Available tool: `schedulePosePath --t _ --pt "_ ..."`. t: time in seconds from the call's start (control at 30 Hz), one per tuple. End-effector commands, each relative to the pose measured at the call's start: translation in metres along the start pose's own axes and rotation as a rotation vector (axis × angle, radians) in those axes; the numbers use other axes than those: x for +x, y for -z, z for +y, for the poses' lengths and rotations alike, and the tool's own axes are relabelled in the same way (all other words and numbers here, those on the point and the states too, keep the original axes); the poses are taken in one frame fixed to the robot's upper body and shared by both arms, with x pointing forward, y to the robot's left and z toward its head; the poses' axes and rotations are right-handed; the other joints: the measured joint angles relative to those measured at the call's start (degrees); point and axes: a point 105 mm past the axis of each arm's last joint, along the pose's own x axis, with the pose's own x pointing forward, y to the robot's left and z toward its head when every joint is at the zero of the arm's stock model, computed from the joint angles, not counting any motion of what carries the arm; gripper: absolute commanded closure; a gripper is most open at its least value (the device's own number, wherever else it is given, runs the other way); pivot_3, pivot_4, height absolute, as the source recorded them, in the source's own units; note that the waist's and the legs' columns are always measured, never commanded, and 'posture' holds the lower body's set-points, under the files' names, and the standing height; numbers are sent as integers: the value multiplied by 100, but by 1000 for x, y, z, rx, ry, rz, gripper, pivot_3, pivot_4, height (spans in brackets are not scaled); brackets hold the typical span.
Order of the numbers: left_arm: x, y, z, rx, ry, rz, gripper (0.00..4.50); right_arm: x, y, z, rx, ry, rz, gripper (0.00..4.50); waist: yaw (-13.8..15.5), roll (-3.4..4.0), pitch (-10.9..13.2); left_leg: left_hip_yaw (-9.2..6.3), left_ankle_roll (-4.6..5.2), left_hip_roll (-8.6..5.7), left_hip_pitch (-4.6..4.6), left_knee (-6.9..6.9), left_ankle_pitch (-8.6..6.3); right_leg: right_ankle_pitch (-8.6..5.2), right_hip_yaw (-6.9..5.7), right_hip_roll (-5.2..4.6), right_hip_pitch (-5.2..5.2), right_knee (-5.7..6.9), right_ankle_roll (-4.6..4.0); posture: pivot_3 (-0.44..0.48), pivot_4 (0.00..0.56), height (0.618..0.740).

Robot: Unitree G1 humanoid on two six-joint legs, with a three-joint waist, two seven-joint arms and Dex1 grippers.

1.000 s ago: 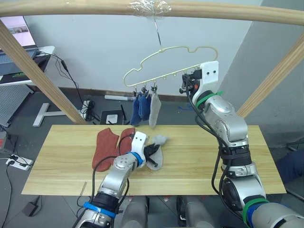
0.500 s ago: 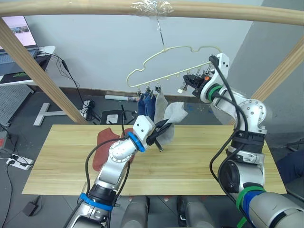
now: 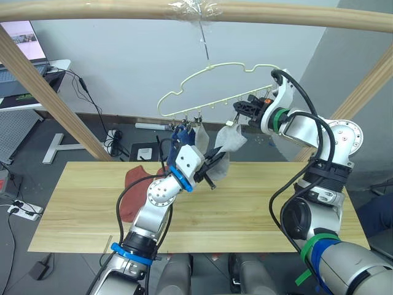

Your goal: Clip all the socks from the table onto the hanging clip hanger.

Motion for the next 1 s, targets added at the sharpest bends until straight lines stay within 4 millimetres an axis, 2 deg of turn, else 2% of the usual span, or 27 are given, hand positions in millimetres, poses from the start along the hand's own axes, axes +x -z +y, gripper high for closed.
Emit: schedulePosePath --t 0.03,0.17,0.27,0.43,0.6,0.73,0.87,1.0 --pt "4 -13 10 31 -36 -58 4466 -3 -7 8 -14 -21 -20 4500 -1 0 0 0 0 0 0 0 0 0 0 0 0 0 0 98 203 740" --pt "4 -12 8 31 -31 -58 4466 -3 -6 8 -15 -20 -18 4500 -3 0 0 0 0 0 0 0 0 0 0 1 0 1 0 100 204 740" --pt "3 -11 7 31 -24 -54 4500 -4 -8 7 -3 -27 -24 3753 -4 0 0 0 0 0 0 0 0 0 1 1 0 1 0 99 203 740" --pt "3 -9 5 30 -19 -42 4500 -5 -11 9 -2 -46 -33 1853 -43 0 0 1 0 0 1 0 0 0 1 2 0 2 0 99 202 740" --pt "4 -5 5 13 -22 -27 4500 -21 -20 25 -16 -191 -56 80 -73 0 0 1 0 0 1 0 0 1 1 4 -1 4 0 99 202 740" --pt "4 -1 4 -7 -18 -15 4500 -38 -20 27 -52 -247 -54 16 -79 0 0 1 0 0 0 0 0 1 1 3 -1 4 -1 92 199 740" --pt "3 8 12 -221 -85 8 3452 -54 -11 18 -146 -206 -81 0 -86 -1 -1 0 0 0 -1 3 0 0 1 3 0 3 0 85 194 740" --pt "-8 21 15 -346 -101 68 2379 -56 12 12 -228 -152 -81 0 -168 0 -1 3 1 0 0 8 0 0 2 4 0 9 2 68 193 740"
